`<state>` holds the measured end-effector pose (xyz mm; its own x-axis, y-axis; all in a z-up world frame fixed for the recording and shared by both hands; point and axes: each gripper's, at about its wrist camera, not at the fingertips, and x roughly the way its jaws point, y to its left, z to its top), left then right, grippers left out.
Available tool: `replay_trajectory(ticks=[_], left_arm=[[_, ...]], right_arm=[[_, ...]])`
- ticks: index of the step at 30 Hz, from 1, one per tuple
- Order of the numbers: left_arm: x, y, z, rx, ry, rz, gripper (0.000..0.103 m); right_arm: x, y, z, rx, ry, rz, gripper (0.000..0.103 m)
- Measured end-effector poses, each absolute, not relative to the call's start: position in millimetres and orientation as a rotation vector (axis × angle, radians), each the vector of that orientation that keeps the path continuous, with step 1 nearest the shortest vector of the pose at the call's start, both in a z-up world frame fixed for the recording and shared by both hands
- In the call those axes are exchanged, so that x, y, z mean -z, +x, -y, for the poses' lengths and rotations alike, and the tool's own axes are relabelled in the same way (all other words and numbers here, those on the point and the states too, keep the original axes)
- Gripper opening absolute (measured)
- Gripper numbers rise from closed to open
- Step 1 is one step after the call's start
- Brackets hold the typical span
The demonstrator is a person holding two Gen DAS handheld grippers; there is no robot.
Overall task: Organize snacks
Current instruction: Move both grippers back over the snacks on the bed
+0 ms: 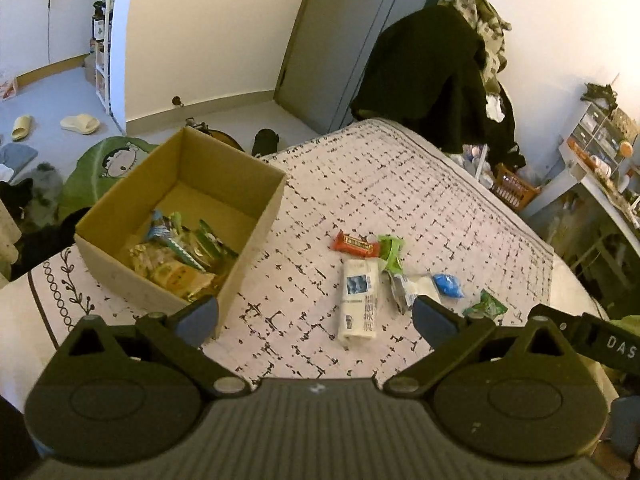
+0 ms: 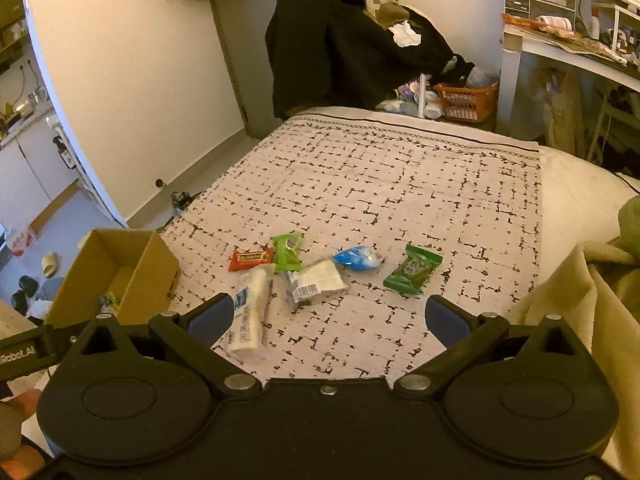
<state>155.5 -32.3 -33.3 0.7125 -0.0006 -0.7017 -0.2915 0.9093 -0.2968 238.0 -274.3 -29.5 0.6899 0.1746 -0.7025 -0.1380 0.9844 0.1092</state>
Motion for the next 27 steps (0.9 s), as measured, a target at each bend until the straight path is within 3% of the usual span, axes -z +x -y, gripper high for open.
replay_trajectory(ticks=[27], left_arm=[[84,212,69,-0.098,-0.429,-0.818,0.095]], right_arm=[[60,275,318,-0.047,0.105,-0.830,0.102]])
